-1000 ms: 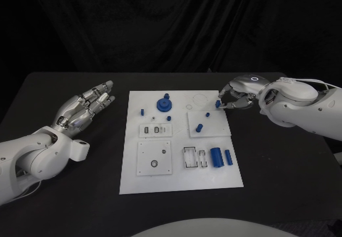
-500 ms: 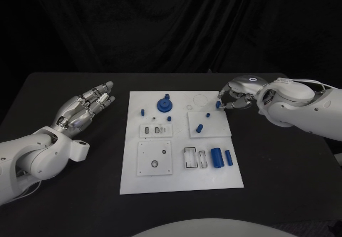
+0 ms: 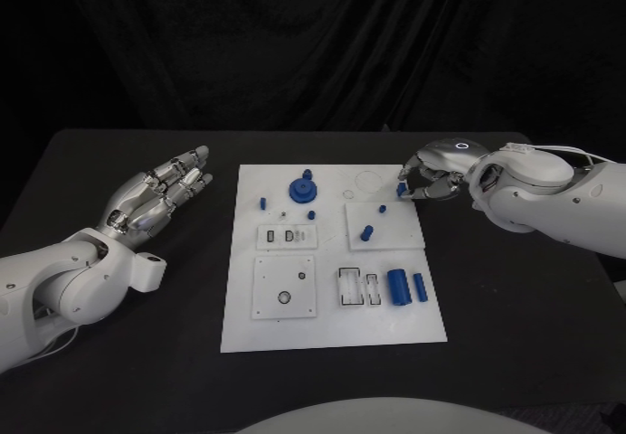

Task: Assemble the parts on the task board

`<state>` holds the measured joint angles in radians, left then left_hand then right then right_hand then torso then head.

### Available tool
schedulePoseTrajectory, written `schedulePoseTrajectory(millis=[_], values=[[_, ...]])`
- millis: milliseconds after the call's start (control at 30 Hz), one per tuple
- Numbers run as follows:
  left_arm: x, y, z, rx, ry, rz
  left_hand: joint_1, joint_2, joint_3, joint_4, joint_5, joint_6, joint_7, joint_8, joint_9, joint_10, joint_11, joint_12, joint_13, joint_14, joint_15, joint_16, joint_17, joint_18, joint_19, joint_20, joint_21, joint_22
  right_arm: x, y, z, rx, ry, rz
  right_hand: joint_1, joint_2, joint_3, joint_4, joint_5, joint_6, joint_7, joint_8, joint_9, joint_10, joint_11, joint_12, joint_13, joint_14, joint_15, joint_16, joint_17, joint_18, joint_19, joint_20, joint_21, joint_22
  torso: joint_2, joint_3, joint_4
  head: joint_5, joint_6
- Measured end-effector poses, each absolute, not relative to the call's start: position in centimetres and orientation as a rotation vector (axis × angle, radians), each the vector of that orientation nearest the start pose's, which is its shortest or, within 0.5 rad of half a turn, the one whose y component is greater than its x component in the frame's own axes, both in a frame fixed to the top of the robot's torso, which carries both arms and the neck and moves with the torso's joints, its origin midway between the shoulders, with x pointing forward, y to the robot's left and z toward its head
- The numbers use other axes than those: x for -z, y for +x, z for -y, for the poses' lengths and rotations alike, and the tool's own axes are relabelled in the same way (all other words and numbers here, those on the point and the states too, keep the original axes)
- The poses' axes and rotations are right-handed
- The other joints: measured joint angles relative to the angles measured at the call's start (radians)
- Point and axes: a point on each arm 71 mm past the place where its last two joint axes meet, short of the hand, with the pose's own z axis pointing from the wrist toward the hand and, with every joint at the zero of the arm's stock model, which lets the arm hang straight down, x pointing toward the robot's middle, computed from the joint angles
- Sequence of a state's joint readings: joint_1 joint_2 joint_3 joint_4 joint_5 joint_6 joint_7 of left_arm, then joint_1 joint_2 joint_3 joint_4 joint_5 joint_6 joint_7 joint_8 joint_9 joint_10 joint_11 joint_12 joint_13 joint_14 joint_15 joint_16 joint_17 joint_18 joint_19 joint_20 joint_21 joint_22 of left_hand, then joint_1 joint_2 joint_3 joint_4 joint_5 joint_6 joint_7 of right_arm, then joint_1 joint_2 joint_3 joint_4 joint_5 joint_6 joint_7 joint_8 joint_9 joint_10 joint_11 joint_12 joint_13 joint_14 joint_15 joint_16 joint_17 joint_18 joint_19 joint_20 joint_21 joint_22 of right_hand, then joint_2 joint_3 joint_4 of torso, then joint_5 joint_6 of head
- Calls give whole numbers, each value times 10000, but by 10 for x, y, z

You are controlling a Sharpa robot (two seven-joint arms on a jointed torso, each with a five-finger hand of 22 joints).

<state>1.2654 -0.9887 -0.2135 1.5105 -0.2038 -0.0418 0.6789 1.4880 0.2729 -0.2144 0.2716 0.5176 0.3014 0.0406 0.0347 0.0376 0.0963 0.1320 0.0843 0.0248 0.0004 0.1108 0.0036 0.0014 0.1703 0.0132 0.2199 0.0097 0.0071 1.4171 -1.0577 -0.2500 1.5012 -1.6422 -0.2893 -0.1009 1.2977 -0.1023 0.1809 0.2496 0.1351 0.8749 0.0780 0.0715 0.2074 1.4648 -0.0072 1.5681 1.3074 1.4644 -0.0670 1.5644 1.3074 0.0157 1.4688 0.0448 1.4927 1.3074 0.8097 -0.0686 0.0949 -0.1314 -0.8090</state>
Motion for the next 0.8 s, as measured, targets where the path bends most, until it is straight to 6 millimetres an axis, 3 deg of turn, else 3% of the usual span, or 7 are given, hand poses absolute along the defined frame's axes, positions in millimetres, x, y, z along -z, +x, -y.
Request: schedulePoseTrajectory(millis=[800], values=[[189,464,-272,17009,-7237,-14347,0,0,0,1,0,-30,-30,0,-2,26,26,0,0,0,0,0,0,1,0,0,0,-2,160,494,314,-2492,-3318,-16496,242,79,-42,-100,81,252,34,62,56,0,0,0,-1,0,0,2,0,1,0,0,-69,0,2,-1,0,12,-48]])
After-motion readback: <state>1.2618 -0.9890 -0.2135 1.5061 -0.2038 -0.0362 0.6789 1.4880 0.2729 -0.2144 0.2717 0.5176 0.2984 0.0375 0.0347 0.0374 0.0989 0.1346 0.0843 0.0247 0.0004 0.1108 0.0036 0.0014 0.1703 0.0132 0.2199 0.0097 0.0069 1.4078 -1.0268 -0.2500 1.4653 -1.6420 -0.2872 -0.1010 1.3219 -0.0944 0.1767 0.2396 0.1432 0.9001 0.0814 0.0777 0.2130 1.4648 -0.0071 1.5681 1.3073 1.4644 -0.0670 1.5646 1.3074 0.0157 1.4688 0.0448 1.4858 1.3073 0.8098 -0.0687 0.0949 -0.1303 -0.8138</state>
